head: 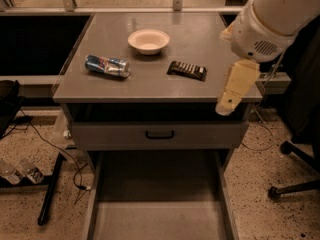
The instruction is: Place rxbar chocolate into middle drawer
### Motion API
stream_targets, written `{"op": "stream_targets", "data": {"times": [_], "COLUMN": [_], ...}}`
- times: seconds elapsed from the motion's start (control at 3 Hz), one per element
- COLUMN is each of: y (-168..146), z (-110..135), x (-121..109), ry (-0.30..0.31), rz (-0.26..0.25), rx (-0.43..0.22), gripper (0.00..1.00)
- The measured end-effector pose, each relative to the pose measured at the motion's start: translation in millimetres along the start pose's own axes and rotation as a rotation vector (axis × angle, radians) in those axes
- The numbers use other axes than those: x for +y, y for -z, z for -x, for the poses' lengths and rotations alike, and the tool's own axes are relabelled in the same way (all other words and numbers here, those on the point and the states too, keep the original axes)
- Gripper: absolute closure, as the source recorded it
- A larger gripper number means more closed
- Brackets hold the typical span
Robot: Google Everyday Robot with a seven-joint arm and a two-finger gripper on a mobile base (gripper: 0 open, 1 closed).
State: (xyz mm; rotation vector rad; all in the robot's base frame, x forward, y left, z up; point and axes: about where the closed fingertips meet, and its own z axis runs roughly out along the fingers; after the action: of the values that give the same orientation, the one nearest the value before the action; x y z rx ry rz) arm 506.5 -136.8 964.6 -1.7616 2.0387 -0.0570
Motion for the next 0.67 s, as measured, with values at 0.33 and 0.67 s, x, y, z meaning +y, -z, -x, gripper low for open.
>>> {"op": "stream_targets", "data": {"times": [0.33,0.67], "y": [-25.4,-50.5], "z": [12.7,20.2], "x": [-27.5,-54.6], "ry": [0.021,0.022], "rz": [-0.019,-0.031], "rx": [-0.073,-0.155], "gripper": [0.0,0.0]}}
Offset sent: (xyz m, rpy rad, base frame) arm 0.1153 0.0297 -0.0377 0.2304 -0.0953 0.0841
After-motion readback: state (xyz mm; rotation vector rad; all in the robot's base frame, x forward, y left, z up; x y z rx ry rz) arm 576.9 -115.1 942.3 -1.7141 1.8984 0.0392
